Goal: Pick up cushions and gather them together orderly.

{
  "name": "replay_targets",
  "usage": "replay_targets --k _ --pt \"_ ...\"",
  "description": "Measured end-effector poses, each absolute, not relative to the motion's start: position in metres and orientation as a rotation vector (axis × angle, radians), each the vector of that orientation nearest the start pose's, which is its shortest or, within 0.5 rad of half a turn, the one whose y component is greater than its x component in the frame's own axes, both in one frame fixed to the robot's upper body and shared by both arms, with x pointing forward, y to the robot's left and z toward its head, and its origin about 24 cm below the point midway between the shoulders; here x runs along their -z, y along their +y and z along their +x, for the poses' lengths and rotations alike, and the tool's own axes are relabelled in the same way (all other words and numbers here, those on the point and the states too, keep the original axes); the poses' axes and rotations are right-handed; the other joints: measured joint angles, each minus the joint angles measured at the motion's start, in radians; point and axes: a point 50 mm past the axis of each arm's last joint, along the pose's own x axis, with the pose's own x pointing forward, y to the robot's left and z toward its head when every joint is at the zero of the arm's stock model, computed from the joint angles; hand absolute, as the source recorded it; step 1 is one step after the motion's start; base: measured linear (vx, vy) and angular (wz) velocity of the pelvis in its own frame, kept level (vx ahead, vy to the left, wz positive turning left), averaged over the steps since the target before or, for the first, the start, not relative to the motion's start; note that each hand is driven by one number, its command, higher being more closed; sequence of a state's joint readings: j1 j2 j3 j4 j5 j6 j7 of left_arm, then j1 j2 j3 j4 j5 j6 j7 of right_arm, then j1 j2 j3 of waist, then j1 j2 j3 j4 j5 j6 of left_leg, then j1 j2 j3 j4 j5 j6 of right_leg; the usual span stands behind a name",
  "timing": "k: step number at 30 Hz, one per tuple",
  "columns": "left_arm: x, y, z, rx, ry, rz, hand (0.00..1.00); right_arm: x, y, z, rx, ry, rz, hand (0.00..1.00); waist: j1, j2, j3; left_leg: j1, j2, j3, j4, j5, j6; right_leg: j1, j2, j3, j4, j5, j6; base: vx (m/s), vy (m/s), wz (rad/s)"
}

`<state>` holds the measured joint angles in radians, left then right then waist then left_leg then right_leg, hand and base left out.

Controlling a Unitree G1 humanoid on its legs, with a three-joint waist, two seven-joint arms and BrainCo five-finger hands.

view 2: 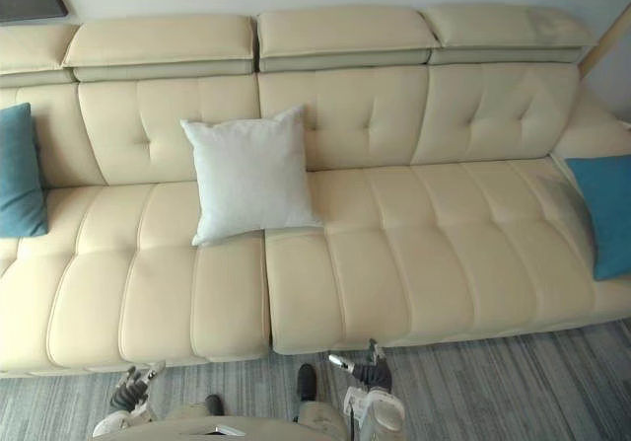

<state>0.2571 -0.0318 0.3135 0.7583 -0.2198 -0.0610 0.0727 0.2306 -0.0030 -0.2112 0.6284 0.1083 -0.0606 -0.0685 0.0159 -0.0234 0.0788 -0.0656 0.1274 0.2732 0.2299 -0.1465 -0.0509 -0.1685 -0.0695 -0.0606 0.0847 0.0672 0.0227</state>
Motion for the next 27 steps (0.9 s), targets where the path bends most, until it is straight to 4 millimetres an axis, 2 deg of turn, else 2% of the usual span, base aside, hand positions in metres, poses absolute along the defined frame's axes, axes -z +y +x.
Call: replay_targets --k 2,3,4,5,6,7,8,9,10,11,13,14,17,18,19,20,21,22,23,24,25,26,27 --pt "0.144 0.213 0.077 -0.581 0.909 -0.263 0.00 0.133 -0.201 0.109 0.400 0.831 0.145 0.00 0.001 -0.008 0.006 0.014 0.005 -0.002 -0.004 0.005 0.000 -0.018 -0.019 -0.046 0.089 -0.058 -0.029 -0.04 -0.010 0.02" --pt "0.144 0.216 0.077 -0.603 0.906 -0.260 0.00 0.136 -0.197 0.107 0.399 0.855 0.156 0.00 0.006 -0.012 0.004 0.014 0.016 0.001 -0.004 0.007 -0.001 -0.048 -0.052 -0.103 0.202 -0.109 -0.043 -0.04 -0.034 0.05" --pt "0.143 0.218 0.077 -0.612 0.904 -0.257 0.00 0.138 -0.194 0.106 0.394 0.869 0.160 0.00 0.004 -0.017 0.003 0.015 0.019 0.000 -0.002 0.010 -0.004 -0.068 -0.073 -0.123 0.318 -0.147 -0.040 -0.04 -0.079 0.16" --pt "0.143 0.222 0.078 -0.627 0.899 -0.250 0.00 0.139 -0.195 0.106 0.396 0.871 0.160 0.00 0.002 -0.023 -0.001 0.018 0.025 -0.015 -0.002 0.016 -0.015 -0.073 -0.110 -0.145 0.482 -0.214 -0.022 0.01 -0.130 0.35" --pt "0.142 0.226 0.077 -0.638 0.898 -0.237 0.00 0.140 -0.193 0.107 0.387 0.880 0.153 0.00 0.002 -0.036 -0.009 0.014 0.026 -0.031 -0.003 0.028 -0.028 -0.045 -0.145 -0.148 0.540 -0.237 0.012 0.02 -0.155 0.25" --pt "0.142 0.228 0.077 -0.645 0.900 -0.232 0.00 0.142 -0.192 0.107 0.375 0.897 0.142 0.00 0.010 -0.050 -0.018 0.010 0.022 -0.029 0.002 0.034 -0.038 -0.036 -0.148 -0.138 0.496 -0.255 0.055 0.06 -0.205 -0.09" --pt "0.144 0.228 0.078 -0.648 0.911 -0.236 0.00 0.142 -0.193 0.116 0.358 0.892 0.123 0.00 0.026 -0.055 -0.036 -0.022 0.036 -0.022 0.003 0.052 -0.043 -0.029 -0.111 -0.147 0.407 -0.261 0.054 0.03 -0.184 -0.34" --pt "0.145 0.224 0.080 -0.641 0.916 -0.246 0.00 0.139 -0.195 0.123 0.349 0.875 0.111 0.00 0.032 -0.043 -0.035 -0.040 0.048 -0.018 0.002 0.065 -0.043 -0.017 -0.091 -0.144 0.350 -0.252 0.048 -0.03 -0.269 -0.47" --pt "0.147 0.211 0.088 -0.620 0.913 -0.283 0.00 0.132 -0.200 0.143 0.338 0.822 0.087 0.00 0.040 -0.001 -0.014 -0.078 0.082 -0.014 -0.001 0.093 -0.044 0.013 -0.037 -0.148 0.196 -0.199 0.034 -0.13 -0.219 -0.33" --pt "0.147 0.201 0.094 -0.596 0.912 -0.302 0.00 0.127 -0.208 0.154 0.346 0.798 0.058 0.00 0.039 0.032 -0.002 -0.096 0.103 -0.017 -0.013 0.115 -0.050 0.031 -0.002 -0.149 0.110 -0.142 0.027 -0.16 -0.186 -0.26" --pt "0.148 0.190 0.100 -0.548 0.917 -0.300 0.00 0.125 -0.214 0.159 0.360 0.793 0.033 0.00 0.038 0.055 0.017 -0.088 0.112 -0.016 -0.049 0.155 -0.056 0.067 0.026 -0.145 0.006 -0.072 0.016 -0.17 -0.075 -0.12" --pt "0.148 0.188 0.103 -0.534 0.916 -0.293 0.00 0.125 -0.217 0.159 0.365 0.792 0.024 0.00 0.038 0.061 0.024 -0.079 0.114 -0.016 -0.063 0.160 -0.059 0.075 0.032 -0.143 -0.013 -0.057 0.012 -0.17 -0.038 -0.11" --pt "0.148 0.188 0.104 -0.511 0.922 -0.258 0.00 0.124 -0.220 0.160 0.367 0.796 0.016 0.00 0.036 0.054 0.037 -0.040 0.106 0.002 -0.113 0.176 -0.074 0.060 0.032 -0.099 -0.033 -0.044 0.009 -0.21 0.026 -0.40" --pt "0.147 0.189 0.105 -0.504 0.920 -0.244 0.00 0.124 -0.220 0.159 0.368 0.798 0.018 0.00 0.038 0.036 0.047 -0.042 0.093 -0.005 -0.089 0.145 -0.075 0.049 0.023 -0.073 -0.033 -0.038 0.015 -0.17 0.052 -0.68" --pt "0.147 0.190 0.106 -0.501 0.918 -0.236 0.00 0.124 -0.220 0.159 0.368 0.798 0.018 0.00 0.041 0.031 0.050 -0.046 0.081 -0.014 -0.062 0.117 -0.076 0.042 0.019 -0.055 -0.033 -0.037 0.016 -0.17 0.119 -1.18" --pt "0.147 0.191 0.104 -0.503 0.924 -0.230 0.00 0.124 -0.220 0.158 0.367 0.799 0.016 0.00 0.043 0.036 0.050 -0.063 0.053 -0.065 0.054 0.016 -0.064 0.027 0.030 0.003 -0.041 -0.035 0.021 -0.19 0.129 -1.53" --pt "0.150 0.191 0.100 -0.502 0.942 -0.228 0.00 0.125 -0.222 0.156 0.372 0.805 0.012 0.00 0.043 0.056 0.051 -0.063 0.051 -0.080 0.071 -0.027 -0.037 0.037 0.056 0.049 -0.064 -0.030 0.030 -0.17 0.116 -1.56" --pt "0.151 0.193 0.095 -0.505 0.958 -0.216 0.00 0.125 -0.221 0.156 0.372 0.805 0.016 0.00 0.046 0.083 0.049 -0.063 0.060 -0.070 0.070 -0.033 -0.037 0.030 0.067 0.053 -0.042 -0.026 0.021 -0.07 0.096 -1.06" --pt "0.151 0.197 0.097 -0.491 0.960 -0.189 0.00 0.132 -0.219 0.140 0.378 0.854 0.025 0.00 0.018 0.063 0.050 -0.050 0.049 -0.066 0.054 -0.041 -0.051 -0.002 0.071 0.069 0.125 -0.069 0.012 0.04 0.097 -0.57" --pt "0.149 0.203 0.100 -0.480 0.948 -0.168 0.00 0.137 -0.217 0.128 0.390 0.888 0.035 0.00 0.017 0.017 0.046 -0.030 -0.007 -0.081 0.031 -0.037 -0.062 0.020 0.050 0.109 0.084 -0.121 0.014 0.07 0.088 -0.58" --pt "0.150 0.198 0.103 -0.464 0.953 -0.176 0.00 0.137 -0.218 0.127 0.395 0.894 0.036 0.00 0.019 0.028 0.053 -0.029 -0.013 -0.109 0.028 -0.035 -0.064 0.018 0.056 0.112 0.073 -0.113 0.017 0.02 0.070 -1.01" --pt "0.149 0.196 0.106 -0.449 0.947 -0.172 0.00 0.137 -0.220 0.127 0.405 0.892 0.037 0.00 0.024 0.023 0.047 -0.031 -0.031 -0.122 -0.009 -0.025 -0.050 0.015 0.063 0.149 0.011 -0.080 0.026 -0.04 0.073 -1.19" --pt "0.150 0.196 0.106 -0.444 0.959 -0.165 0.00 0.137 -0.219 0.127 0.412 0.890 0.048 0.00 0.014 0.017 0.044 -0.035 -0.040 -0.120 -0.022 -0.019 -0.043 0.009 0.063 0.168 -0.032 -0.037 0.029 -0.04 0.072 -1.09"
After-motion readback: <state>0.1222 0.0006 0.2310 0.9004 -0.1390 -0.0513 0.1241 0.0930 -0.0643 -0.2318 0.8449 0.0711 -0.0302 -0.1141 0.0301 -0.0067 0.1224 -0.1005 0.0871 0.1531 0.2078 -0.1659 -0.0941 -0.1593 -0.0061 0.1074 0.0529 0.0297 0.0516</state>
